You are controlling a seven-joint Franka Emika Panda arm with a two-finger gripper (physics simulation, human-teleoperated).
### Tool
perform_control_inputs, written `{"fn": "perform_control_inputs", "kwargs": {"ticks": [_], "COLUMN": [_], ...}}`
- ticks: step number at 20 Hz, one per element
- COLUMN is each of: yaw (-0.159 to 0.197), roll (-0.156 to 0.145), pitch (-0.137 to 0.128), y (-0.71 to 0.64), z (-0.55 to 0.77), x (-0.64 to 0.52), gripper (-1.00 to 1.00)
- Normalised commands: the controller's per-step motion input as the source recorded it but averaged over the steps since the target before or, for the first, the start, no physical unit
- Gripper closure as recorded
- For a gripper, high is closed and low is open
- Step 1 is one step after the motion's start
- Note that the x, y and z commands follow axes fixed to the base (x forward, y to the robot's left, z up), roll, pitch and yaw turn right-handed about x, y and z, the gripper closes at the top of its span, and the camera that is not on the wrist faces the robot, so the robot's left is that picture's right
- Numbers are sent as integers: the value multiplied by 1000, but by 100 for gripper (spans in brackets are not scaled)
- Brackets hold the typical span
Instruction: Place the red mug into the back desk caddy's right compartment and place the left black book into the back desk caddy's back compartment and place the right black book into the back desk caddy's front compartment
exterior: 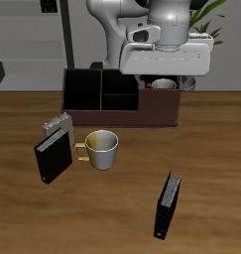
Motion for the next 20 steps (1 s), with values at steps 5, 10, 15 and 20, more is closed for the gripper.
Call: {"fn": "perform_control_inputs", "kwargs": {"ticks": [5,10,15,20], "yaw": [-10,36,-42,-30], "roll": [7,-8,-4,-2], "pitch": [21,-4,19,3], "y": [117,146,114,90], "z": [-211,-211,-94,-109], "x": [431,410,289,201], "gripper": [-100,-100,-100,-100]}}
